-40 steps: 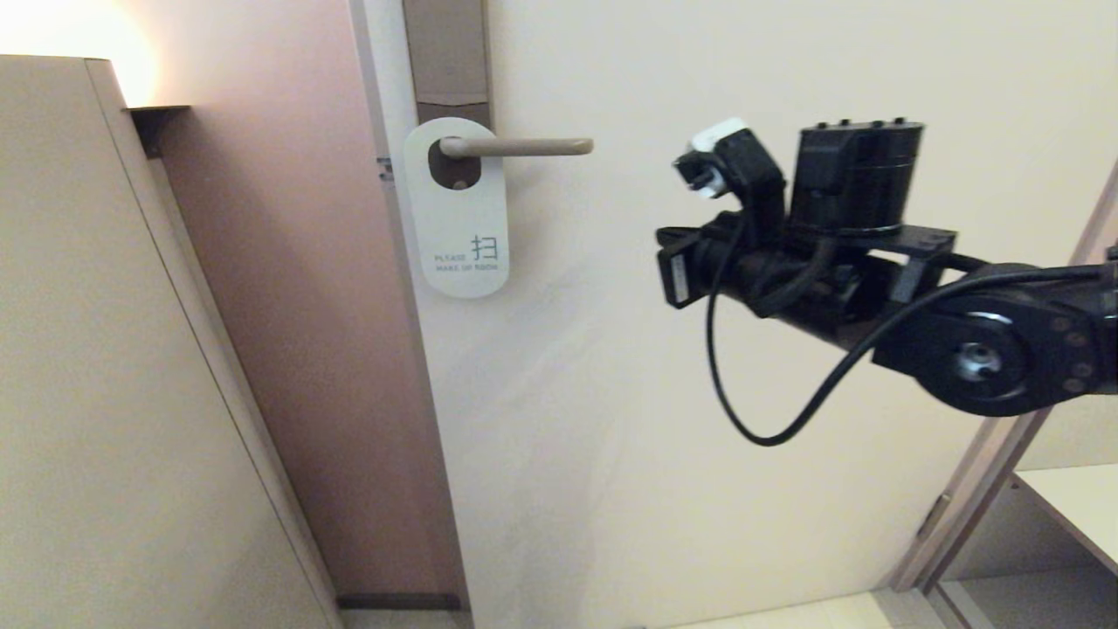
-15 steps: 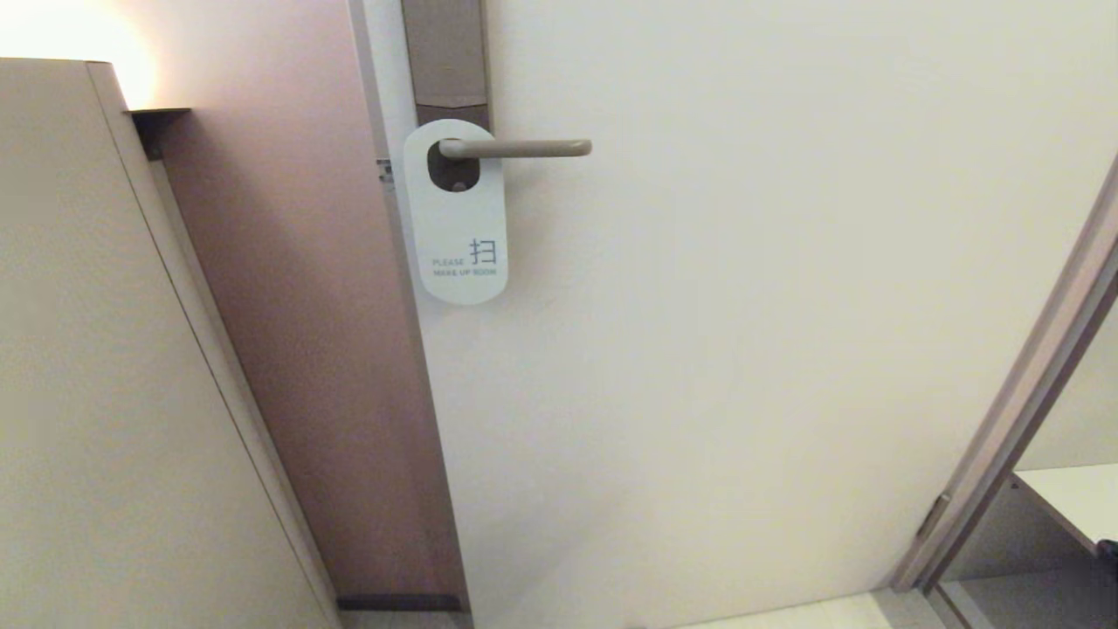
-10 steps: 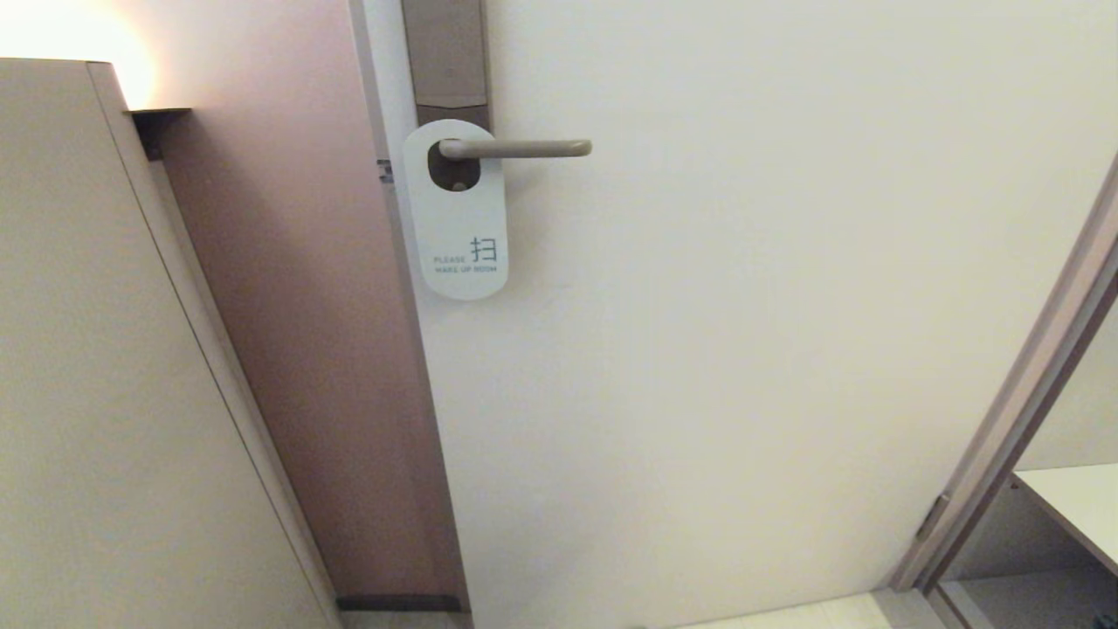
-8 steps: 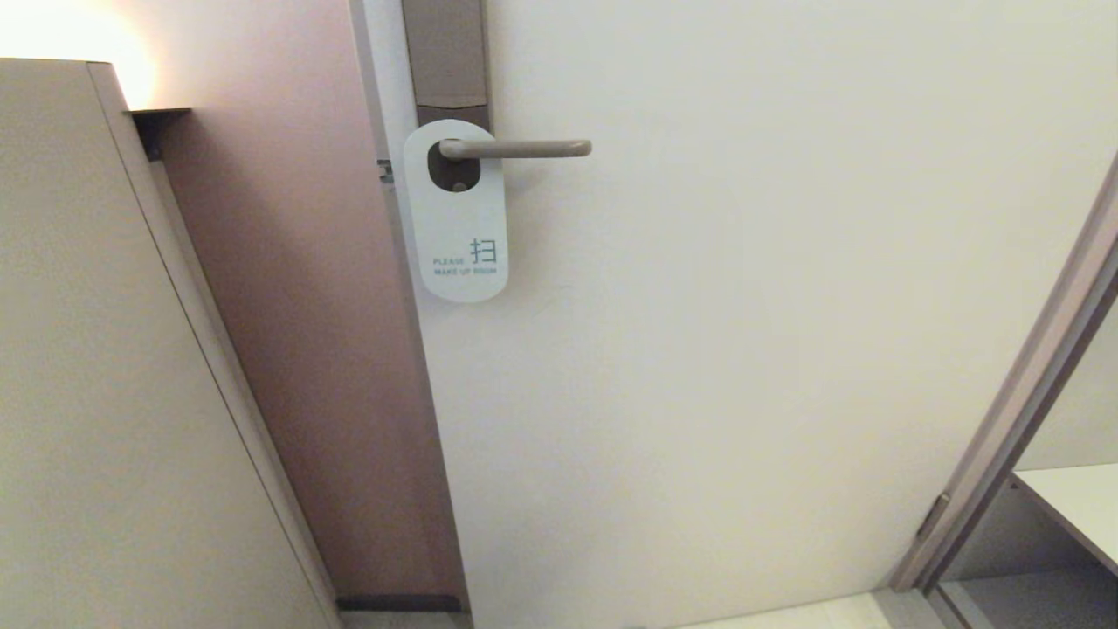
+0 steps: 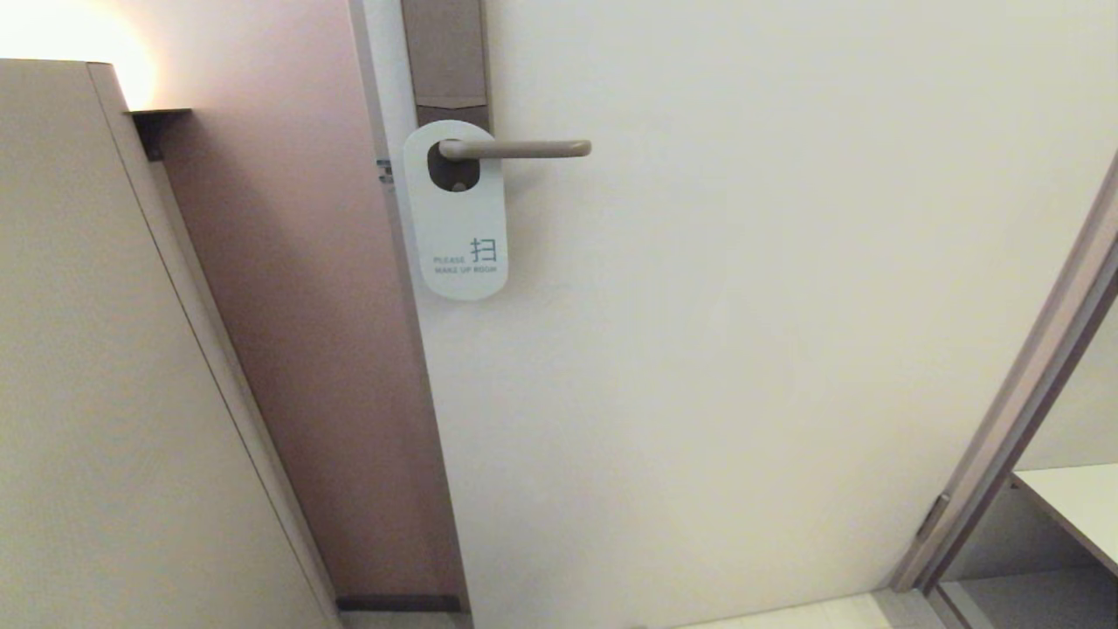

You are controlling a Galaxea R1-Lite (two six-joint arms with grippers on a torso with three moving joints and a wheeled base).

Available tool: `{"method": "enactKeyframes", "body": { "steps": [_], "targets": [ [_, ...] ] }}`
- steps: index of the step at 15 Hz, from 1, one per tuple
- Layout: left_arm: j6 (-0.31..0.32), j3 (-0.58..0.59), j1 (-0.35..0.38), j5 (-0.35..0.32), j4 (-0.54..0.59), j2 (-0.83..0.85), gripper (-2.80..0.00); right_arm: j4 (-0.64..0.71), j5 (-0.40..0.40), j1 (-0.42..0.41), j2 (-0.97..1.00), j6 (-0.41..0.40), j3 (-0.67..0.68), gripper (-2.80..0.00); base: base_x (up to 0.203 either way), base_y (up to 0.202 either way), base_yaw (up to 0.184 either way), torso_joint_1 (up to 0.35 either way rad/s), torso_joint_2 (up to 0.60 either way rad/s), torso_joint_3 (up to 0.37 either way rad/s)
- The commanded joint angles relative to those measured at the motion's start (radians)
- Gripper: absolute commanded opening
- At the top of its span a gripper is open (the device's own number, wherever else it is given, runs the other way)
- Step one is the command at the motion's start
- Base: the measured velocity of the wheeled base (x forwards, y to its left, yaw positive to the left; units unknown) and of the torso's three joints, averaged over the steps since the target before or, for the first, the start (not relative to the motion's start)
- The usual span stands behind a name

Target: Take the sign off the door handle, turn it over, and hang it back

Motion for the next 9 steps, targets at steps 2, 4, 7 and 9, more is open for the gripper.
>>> {"method": "enactKeyframes", "body": {
  "steps": [2,4,7,9],
  "targets": [
    [-0.001,0.0,0.0,0.0,0.0,0.001,-2.8,-0.003,0.0,0.002,-0.049,0.0,0.004,-2.8,0.0,0.0,0.0,0.0,0.0,0.0],
    [0.001,0.0,0.0,0.0,0.0,0.001,-2.8,-0.003,0.0,0.002,-0.049,0.0,0.002,-2.8,0.0,0.0,0.0,0.0,0.0,0.0],
    [-0.001,0.0,0.0,0.0,0.0,0.0,-2.8,-0.003,0.0,0.002,-0.049,0.0,0.004,-2.8,0.0,0.0,0.0,0.0,0.0,0.0],
    [-0.001,0.0,0.0,0.0,0.0,0.0,-2.8,-0.003,0.0,0.002,-0.049,0.0,0.004,-2.8,0.0,0.0,0.0,0.0,0.0,0.0]
  ]
}}
